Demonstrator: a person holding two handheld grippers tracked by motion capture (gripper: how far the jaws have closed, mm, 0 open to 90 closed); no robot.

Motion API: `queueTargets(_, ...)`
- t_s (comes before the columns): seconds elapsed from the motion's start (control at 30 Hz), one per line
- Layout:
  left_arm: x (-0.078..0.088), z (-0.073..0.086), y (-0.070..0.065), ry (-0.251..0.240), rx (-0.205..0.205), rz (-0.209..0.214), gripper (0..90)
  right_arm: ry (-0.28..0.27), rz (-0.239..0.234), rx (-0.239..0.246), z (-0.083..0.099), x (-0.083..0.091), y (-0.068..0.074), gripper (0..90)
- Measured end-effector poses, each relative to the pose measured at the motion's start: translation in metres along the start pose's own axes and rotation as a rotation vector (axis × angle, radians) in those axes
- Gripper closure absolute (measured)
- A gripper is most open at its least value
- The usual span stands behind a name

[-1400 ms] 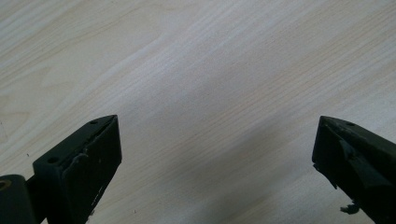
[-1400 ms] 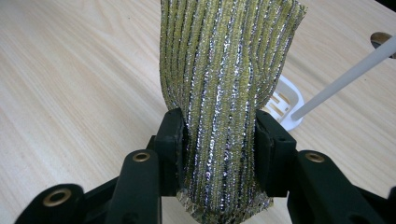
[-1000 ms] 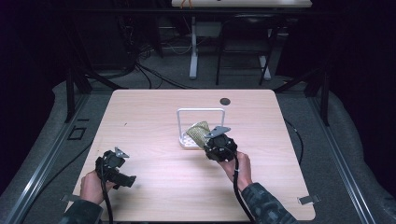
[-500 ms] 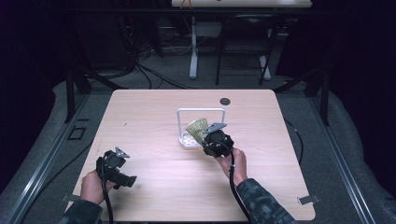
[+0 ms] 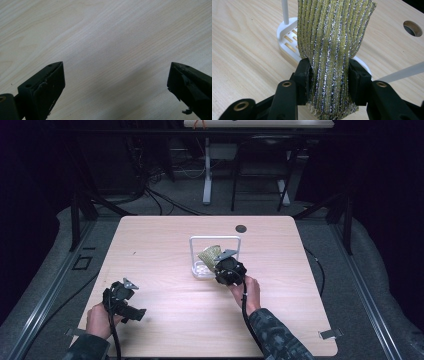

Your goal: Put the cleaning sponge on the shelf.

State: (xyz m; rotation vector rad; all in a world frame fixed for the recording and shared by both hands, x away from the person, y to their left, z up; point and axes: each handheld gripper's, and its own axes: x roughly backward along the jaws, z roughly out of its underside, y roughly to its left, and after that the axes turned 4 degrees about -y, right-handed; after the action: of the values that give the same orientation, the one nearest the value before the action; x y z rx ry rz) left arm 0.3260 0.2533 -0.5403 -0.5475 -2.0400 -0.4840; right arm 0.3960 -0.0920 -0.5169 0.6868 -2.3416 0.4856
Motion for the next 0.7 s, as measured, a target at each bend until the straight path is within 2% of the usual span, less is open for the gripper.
queueTargets(0.13, 0.0, 0.0, 0.0, -0.002, 0.001, -0.002, 1.3, 0.004, -0.003, -0.015, -0.001, -0.004, -0.002, 57.8)
queueTargets(0.7, 0.0, 0.0, 0.0, -0.001, 0.0, 0.002, 1.3, -0.003, -0.006, -0.016, -0.009, -0.014, 0.004, 57.6)
